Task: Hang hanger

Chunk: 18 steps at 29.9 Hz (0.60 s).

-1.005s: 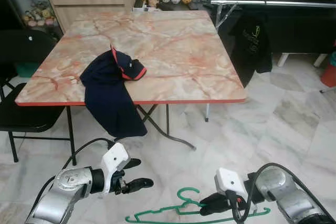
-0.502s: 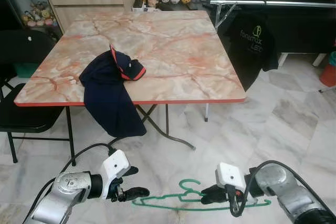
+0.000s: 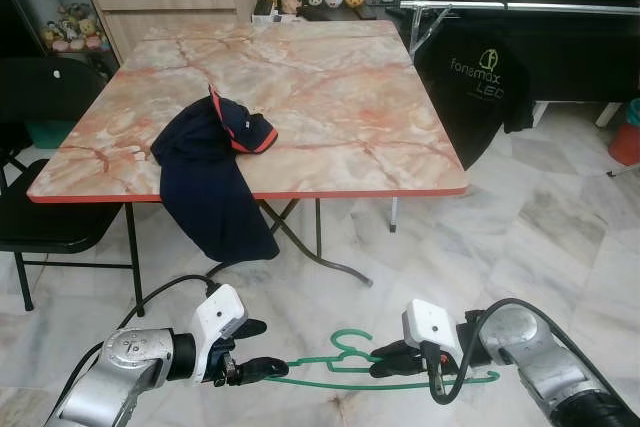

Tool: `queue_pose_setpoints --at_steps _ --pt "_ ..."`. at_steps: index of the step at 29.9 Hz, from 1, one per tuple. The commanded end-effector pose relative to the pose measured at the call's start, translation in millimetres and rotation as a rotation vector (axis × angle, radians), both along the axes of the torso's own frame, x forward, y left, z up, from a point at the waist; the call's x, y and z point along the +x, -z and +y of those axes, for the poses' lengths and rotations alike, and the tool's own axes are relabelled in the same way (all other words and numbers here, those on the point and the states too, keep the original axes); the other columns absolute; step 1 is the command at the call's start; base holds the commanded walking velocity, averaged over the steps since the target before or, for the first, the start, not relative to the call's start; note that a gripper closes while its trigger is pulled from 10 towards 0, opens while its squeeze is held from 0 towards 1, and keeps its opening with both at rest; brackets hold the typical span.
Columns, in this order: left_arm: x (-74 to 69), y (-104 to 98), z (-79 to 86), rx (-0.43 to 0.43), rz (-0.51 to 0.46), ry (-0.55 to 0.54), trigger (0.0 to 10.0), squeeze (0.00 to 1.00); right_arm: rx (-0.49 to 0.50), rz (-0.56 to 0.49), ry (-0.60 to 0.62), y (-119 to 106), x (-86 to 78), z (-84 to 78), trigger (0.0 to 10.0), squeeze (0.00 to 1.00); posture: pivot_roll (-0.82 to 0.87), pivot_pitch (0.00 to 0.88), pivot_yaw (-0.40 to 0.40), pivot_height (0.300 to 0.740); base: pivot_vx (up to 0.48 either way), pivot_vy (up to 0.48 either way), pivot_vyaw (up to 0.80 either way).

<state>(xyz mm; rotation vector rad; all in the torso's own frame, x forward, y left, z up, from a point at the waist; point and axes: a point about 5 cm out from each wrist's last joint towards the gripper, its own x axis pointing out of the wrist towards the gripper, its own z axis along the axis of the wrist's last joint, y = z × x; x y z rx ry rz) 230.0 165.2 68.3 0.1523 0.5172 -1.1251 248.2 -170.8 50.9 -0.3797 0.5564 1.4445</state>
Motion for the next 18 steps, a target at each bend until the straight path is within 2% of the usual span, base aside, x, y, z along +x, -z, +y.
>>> queue_pose_setpoints --at_steps 1,7,15,18 --pt "2.9 -8.4 -2.9 -0.017 -0.023 0.013 10.0 0.0 0.017 -0.031 -0.009 -8.2 5.1 3.0 10.0 0.0 0.01 0.0 -0.034 0.74 0.0 0.0 0.0" --pt "4.6 -8.1 -4.7 -0.009 -0.028 0.018 10.0 0.0 0.02 -0.035 -0.01 -8.1 4.9 4.8 10.0 0.0 0.01 0.0 -0.037 0.74 0.0 0.0 0.0" --pt "8.8 -8.9 -15.3 -0.027 -0.034 0.033 10.0 0.0 0.14 -0.043 0.016 -20.9 8.7 13.0 10.0 0.0 0.0 0.0 -0.034 0.74 0.0 0.0 0.0" --pt "8.9 -8.9 -16.3 -0.031 -0.035 0.031 10.0 0.0 0.142 -0.039 0.009 -21.0 7.6 14.1 10.0 0.0 0.0 0.0 -0.034 0.74 0.0 0.0 0.0"
